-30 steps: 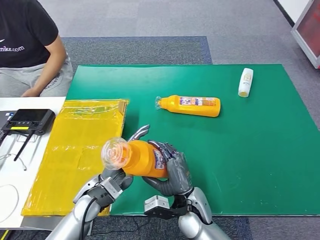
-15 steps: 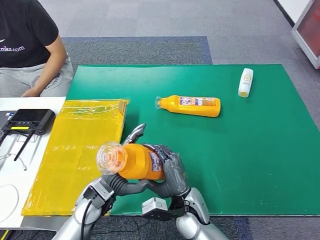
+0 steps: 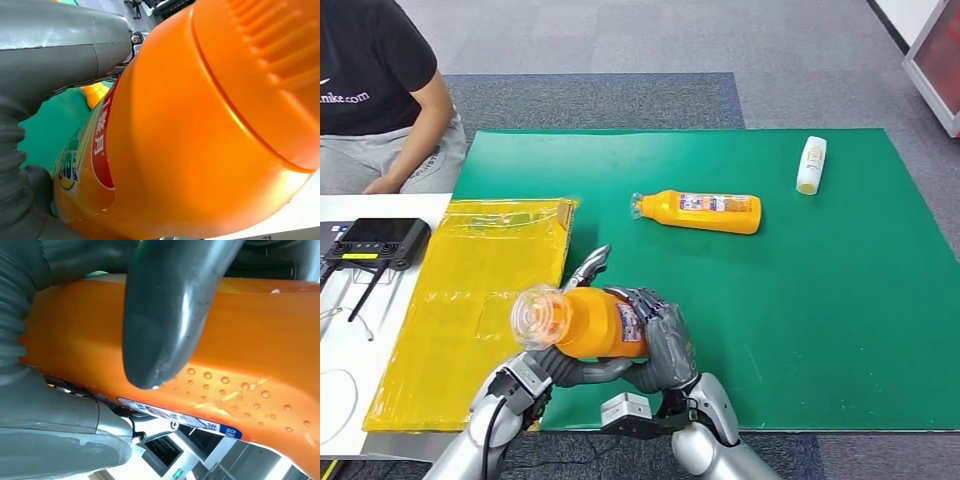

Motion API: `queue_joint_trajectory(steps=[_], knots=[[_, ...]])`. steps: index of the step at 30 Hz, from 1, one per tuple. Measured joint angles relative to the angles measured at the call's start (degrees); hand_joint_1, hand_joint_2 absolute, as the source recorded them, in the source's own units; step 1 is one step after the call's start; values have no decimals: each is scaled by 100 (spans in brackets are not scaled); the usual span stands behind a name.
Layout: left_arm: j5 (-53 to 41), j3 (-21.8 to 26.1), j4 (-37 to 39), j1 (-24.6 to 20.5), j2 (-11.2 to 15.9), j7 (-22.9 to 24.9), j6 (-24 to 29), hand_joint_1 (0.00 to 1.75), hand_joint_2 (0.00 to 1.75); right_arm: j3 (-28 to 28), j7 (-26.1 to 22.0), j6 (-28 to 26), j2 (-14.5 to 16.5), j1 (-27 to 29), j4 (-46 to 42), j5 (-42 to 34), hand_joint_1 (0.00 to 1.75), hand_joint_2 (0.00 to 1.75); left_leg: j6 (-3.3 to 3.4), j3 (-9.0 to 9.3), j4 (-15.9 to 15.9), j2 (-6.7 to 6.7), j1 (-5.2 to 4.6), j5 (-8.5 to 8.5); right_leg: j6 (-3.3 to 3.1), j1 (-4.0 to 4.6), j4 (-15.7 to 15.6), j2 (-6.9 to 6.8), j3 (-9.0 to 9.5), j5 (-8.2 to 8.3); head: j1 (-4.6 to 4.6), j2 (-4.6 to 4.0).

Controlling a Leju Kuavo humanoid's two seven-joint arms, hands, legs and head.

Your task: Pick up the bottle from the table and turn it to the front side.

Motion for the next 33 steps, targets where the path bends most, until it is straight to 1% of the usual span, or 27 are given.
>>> queue_joint_trajectory(steps=[1, 2, 3, 4, 15, 19, 24, 27, 30, 31, 33], knots=[[-11, 0, 2, -9, 0, 14, 9, 87, 175, -1, 9, -5, 0, -4, 5, 13, 175, 175, 0, 0, 0, 0, 0, 0, 0, 0, 0, 0, 0, 0, 1, 0], [-19, 0, 3, -15, -1, 23, 17, 124, 175, -1, 18, -10, 0, -9, 10, 26, 175, 175, 0, 0, 0, 0, 0, 0, 0, 0, 0, 0, 0, 0, 1, 0], [-22, 0, 3, -18, -2, 31, 22, 156, 175, -2, 27, -15, 0, -14, 15, 40, 175, 175, 0, 0, 0, 0, 0, 0, 0, 0, 0, 0, 0, 0, 1, 0], [-23, 0, 3, -19, -4, 35, 26, 175, 175, -2, 33, -18, 0, -20, 19, 51, 175, 175, 0, 0, 0, 0, 0, 0, 0, 0, 0, 0, 0, 0, 1, 0], [136, 37, 16, -134, 0, -76, -168, 175, 175, 34, 35, -22, 0, -74, 28, 66, 173, 175, 0, 0, 0, 0, 0, 0, 0, 0, 0, 0, -1, 0, 1, 0], [209, 39, 25, -168, 2, -155, -177, 175, 175, 65, 21, -37, 0, -112, 39, 66, 168, 175, 0, 0, 0, 0, 0, 0, 0, 0, 0, 0, -1, 0, 1, 0], [226, 49, 25, -165, 2, -246, -167, 175, 175, 83, 2, -38, 0, -137, 41, 63, 169, 175, 0, -1, 0, 0, 0, 0, 0, 0, 0, 0, -1, 0, 0, 0], [223, 59, 23, -163, 2, -285, -151, 175, 175, 99, -13, -33, 0, -160, 43, 60, 162, 175, 0, 0, 0, 0, 0, 0, 0, 0, 0, 0, -1, 0, 1, 0], [215, 65, 16, -157, 2, -326, -101, 175, 175, 111, -23, -21, 0, -178, 45, 55, 145, 175, 0, 0, 0, 0, 0, 0, 0, 0, 0, 0, -1, 0, 1, 0], [213, 66, 13, -153, 2, -342, -79, 175, 175, 114, -25, -16, 0, -185, 45, 55, 127, 175, 0, 0, 0, 0, 0, 0, 0, 0, 0, 0, -1, 0, 1, 0], [208, 69, 6, -145, 0, -369, -32, 175, 175, 120, -28, -5, 0, -197, 46, 55, 86, 175, 0, 0, 0, 0, 0, 0, 0, 0, 0, 0, 0, 0, 0, 0]])
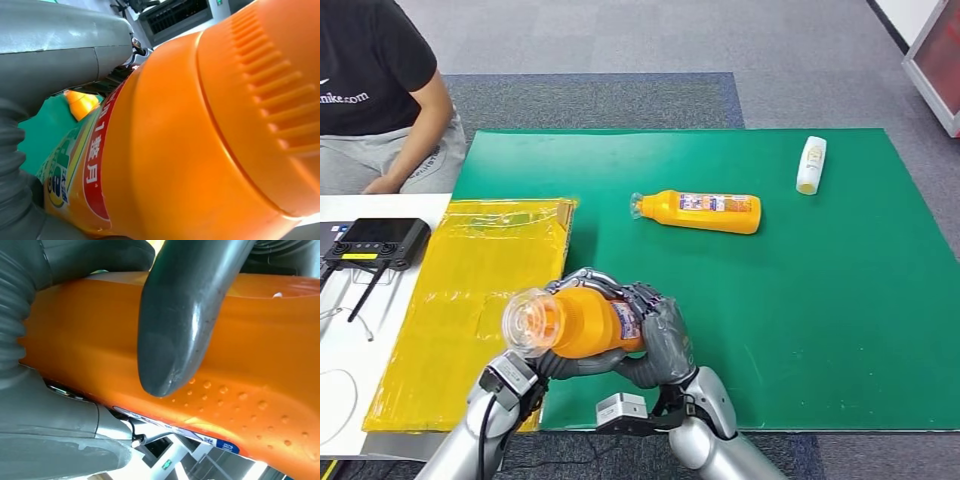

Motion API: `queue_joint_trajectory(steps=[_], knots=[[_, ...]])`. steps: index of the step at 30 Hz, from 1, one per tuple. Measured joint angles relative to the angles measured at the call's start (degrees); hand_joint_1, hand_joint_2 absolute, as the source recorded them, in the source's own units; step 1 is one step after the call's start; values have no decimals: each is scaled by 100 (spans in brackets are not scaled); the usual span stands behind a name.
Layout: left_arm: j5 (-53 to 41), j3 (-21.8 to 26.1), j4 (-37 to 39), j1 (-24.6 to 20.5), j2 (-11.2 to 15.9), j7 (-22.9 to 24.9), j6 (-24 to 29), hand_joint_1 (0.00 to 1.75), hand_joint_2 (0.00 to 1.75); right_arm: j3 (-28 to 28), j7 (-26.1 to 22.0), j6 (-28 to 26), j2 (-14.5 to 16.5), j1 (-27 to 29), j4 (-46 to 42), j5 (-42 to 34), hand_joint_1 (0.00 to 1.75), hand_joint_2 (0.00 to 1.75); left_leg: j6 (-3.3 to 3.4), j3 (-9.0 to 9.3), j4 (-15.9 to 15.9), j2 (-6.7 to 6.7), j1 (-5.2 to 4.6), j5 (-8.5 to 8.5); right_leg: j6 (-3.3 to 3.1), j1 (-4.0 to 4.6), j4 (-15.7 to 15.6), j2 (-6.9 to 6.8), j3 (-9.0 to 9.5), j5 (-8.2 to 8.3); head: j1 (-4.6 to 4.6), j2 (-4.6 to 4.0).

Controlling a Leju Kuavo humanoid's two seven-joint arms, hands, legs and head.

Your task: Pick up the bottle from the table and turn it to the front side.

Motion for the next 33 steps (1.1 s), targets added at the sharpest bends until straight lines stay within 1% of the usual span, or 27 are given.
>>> queue_joint_trajectory(steps=[1, 2, 3, 5, 7, 16, 29, 33], knots=[[-3, 2, -3, 2, -2, -10, 29, 175, 175, 2, 0, 3, 0, -4, 0, 0, 65, 175, 0, 0, 0, 0, 0, 0, 0, 0, 0, 0, 0, 0, 0, 0], [-9, 4, -6, 4, -4, -20, 64, 175, 175, 3, 0, 6, 0, -7, 0, -1, 54, 175, 0, 0, 0, 0, 0, 0, 0, 0, 0, 0, 0, 0, 0, 0], [-18, 6, -11, 8, -5, -30, 105, 175, 175, 4, 0, 8, 0, -10, 0, -3, 49, 175, 0, 0, 0, 0, 0, 0, 0, 0, 0, 0, 0, 0, 0, 0], [-37, 10, -31, 21, -7, -55, 188, 175, 175, 5, 1, 10, 0, -22, -1, -11, 22, 175, 0, 0, 0, 0, 0, 0, 0, 0, 0, 0, 0, 0, 0, 0], [-55, 15, -57, 43, -5, -73, 271, 175, 175, 6, 1, 5, 0, -41, -2, -25, 1, 175, 0, 0, 0, 0, 0, 0, 0, 0, 0, 0, 0, 0, 0, 0], [-255, 20, -167, 121, 1, -101, 573, 175, 175, 9, 0, -42, 14, -59, -2, -87, 0, 175, 0, 0, 0, 0, 0, 0, 0, 0, 0, 0, -1, 0, 1, 0], [-399, 20, -222, 164, 17, -102, 719, 175, 175, 42, -4, -57, 25, -59, 7, -145, 0, 175, 0, 0, 0, 0, 0, 0, 0, 0, 0, 0, -1, 0, 1, 0], [-420, 21, -250, 202, 40, -80, 757, 175, 175, 43, 5, -166, 38, -47, 24, -93, 0, 0, 0, 0, 0, 0, 0, 0, 0, 0, 0, 0, -1, 0, 0, 0]])
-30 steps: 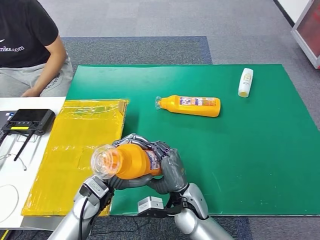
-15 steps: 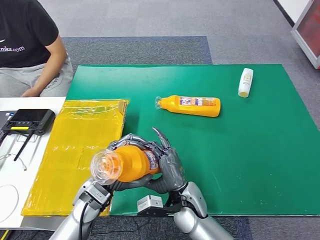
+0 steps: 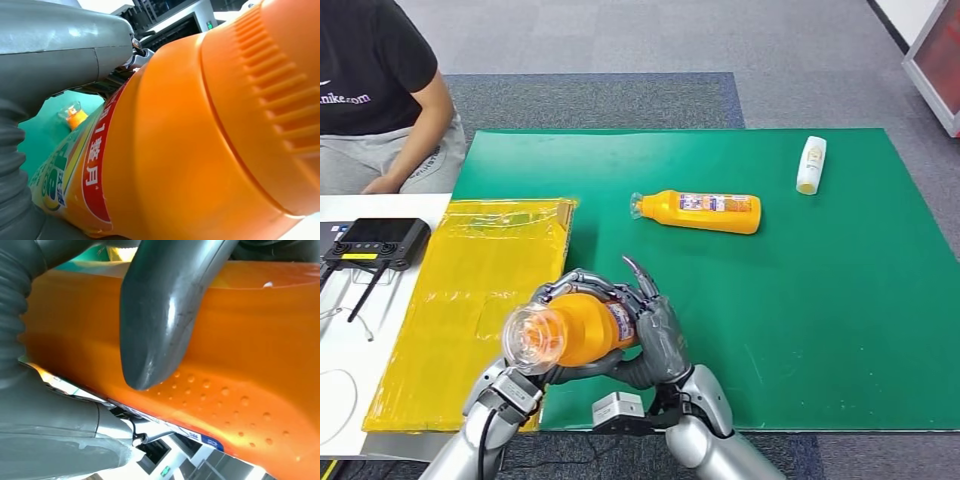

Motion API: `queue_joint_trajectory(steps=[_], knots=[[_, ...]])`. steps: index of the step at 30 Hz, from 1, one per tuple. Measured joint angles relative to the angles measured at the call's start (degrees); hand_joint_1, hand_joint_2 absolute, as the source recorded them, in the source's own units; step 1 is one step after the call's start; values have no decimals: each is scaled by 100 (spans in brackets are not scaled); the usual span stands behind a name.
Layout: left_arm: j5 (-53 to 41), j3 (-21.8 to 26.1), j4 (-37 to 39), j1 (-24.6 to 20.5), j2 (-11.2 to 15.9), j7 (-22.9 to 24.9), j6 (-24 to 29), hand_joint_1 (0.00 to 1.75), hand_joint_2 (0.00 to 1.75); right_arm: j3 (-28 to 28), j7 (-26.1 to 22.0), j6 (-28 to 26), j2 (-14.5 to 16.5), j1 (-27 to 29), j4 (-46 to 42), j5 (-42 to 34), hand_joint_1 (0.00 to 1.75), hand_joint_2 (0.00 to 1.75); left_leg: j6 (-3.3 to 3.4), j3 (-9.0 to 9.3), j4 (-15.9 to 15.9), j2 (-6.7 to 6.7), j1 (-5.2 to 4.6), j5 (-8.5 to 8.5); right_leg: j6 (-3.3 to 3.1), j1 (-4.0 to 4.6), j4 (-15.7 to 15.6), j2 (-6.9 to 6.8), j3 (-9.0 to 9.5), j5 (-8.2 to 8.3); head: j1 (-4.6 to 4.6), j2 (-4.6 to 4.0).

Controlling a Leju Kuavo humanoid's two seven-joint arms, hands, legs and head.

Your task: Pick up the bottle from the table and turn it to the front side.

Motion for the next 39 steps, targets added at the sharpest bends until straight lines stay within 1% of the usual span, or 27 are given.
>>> queue_joint_trajectory(steps=[12, 16, 25, 35, 37, 39], knots=[[-77, 62, -165, 242, 36, 24, 163, 175, 175, -91, -61, -389, 66, 158, 22, 27, 0, 0, 0, 0, 0, 0, 0, 0, 0, 0, 0, 0, 0, 0, -1, 0], [-66, 239, -275, 294, 58, 24, 325, 175, 175, -289, -23, -565, 67, 228, 25, 46, 0, 0, 0, 0, 0, 1, 0, 0, 0, 0, 0, 1, 0, 0, 1, 0], [-81, 533, -443, 428, 149, 24, 453, 175, 175, -654, -11, -587, 67, 273, 93, 98, 0, 0, 0, 0, 0, 0, 0, 0, 0, 1, 0, 0, 0, 0, 1, 0], [-145, 605, -479, 507, 199, 33, 446, 175, 175, -824, -16, -585, 67, 298, 242, 102, 0, 0, 0, 0, 0, 0, 0, 0, 0, 1, 0, 0, -1, 0, -1, 0], [-266, 605, -478, 508, 224, 140, 403, 175, 175, -852, -24, -585, 67, 313, 272, 100, 0, 0, 0, 0, 0, 0, 0, 0, 0, 1, 0, 0, 0, 0, -1, 0], [-490, 605, -467, 511, 278, 376, 320, 175, 175, -897, -38, -586, 67, 343, 299, 94, 0, 0, 0, 0, 0, 1, 0, 0, 0, 1, 0, 1, -1, 0, -1, 0]])
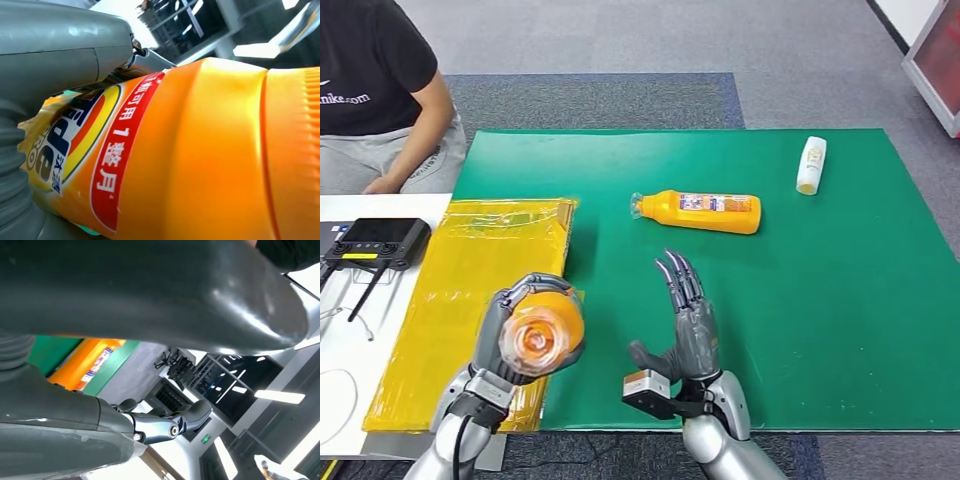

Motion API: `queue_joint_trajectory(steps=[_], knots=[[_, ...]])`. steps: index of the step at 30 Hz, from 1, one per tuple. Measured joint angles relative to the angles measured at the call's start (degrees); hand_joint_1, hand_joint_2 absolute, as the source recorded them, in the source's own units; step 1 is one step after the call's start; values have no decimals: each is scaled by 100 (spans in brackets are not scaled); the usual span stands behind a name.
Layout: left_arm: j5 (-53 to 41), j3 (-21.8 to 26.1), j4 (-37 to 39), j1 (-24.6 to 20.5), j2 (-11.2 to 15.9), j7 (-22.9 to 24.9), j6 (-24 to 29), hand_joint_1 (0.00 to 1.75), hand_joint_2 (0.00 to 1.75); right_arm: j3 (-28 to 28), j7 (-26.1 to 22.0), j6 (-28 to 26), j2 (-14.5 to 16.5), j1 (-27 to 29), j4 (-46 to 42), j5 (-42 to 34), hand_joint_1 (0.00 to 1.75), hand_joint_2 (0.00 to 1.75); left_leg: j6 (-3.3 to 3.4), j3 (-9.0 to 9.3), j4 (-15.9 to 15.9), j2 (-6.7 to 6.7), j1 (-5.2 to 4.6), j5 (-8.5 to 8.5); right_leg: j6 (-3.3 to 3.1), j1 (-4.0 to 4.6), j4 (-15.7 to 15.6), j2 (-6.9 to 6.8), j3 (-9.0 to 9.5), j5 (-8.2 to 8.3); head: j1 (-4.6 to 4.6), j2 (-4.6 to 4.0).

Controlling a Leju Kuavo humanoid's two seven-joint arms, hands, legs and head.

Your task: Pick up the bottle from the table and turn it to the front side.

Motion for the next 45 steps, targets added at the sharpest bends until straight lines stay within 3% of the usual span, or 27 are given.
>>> queue_joint_trajectory(steps=[4, 16, 25, 36, 45], knots=[[-555, 14, 106, 7, 186, 404, -90, 175, 175, -111, -26, -1, 0, 85, 34, -29, 0, 0, 0, 0, 0, 1, 0, 0, 0, 0, 0, 0, -1, 0, 1, 0], [-1204, 217, 622, 61, 592, 936, -252, 175, 175, -330, -68, -2, 0, 253, 71, -63, 0, 0, 0, 0, 0, 1, 0, 0, 0, 0, 0, 1, -1, -1, 1, 0], [-1568, 231, 746, -45, 701, 1205, -267, 175, 175, -385, -69, -1, 0, 313, 125, -74, 0, 0, -1, 6, 0, 1, 0, 0, -2, 1, 0, 1, 4, 1, 0, 0], [-2765, 224, 1057, -259, 827, 1873, 107, 175, 175, -495, 5, 8, 0, 426, 138, 7, 0, 0, -22, 15, -2, 3, 6, 15, -28, 8, 2, 6, 6, 20, 1, 0], [-2904, 217, 1355, -397, 874, 1926, 33, 175, 175, -568, 18, 10, 0, 457, 150, 55, 0, 0, -22, 15, -2, 3, 6, 16, -30, 8, 2, 7, 6, 23, 1, 0]])
